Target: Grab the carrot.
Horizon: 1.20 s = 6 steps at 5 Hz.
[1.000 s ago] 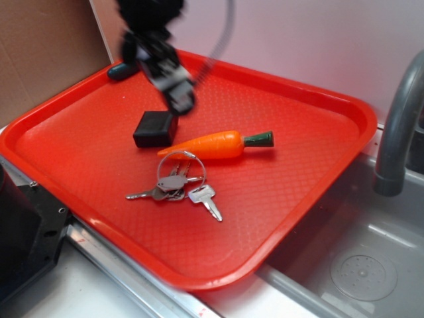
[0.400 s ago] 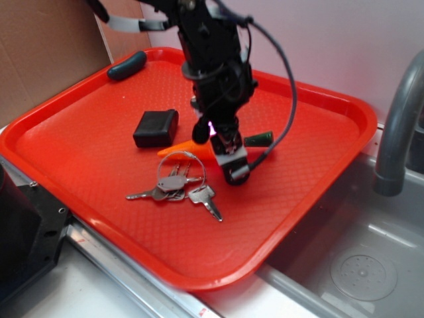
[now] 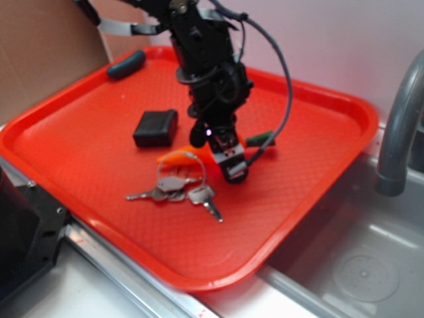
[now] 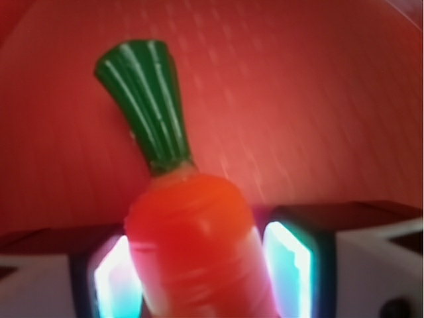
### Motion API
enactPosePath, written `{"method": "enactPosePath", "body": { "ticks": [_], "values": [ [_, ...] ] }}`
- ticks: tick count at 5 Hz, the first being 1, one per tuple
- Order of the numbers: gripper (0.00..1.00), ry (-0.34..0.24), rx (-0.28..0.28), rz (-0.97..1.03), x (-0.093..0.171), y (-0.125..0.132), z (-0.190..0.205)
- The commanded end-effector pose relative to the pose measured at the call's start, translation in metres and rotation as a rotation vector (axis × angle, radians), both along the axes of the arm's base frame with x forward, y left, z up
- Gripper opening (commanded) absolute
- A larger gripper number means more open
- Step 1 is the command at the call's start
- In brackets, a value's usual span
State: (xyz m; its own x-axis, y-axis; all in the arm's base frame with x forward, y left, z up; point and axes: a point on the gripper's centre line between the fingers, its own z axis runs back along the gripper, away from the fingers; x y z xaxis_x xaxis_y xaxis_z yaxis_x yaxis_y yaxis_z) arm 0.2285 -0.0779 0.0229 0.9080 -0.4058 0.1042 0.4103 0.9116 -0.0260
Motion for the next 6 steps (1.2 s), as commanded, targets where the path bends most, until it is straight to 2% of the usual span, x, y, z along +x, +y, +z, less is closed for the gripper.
{"method": "enactPosePath", "body": {
  "ticks": [1,2,3,4,5,6],
  "values": [
    [0.00,-0.033,-0.111,0.104,0.000,0.028,0.070],
    [0.00,-0.076,-0.033,0.294,-0.008,0.049,0.121],
    [0.00,-0.105,-0.055,0.396,-0.012,0.069,0.168],
    [0.00,-0.104,-0.055,0.542,-0.015,0.091,0.179],
    [0.00,-0.098,-0.078,0.654,-0.016,0.115,0.181],
    [0.00,-0.109,-0.080,0.655,-0.013,0.119,0.183]
  ]
}}
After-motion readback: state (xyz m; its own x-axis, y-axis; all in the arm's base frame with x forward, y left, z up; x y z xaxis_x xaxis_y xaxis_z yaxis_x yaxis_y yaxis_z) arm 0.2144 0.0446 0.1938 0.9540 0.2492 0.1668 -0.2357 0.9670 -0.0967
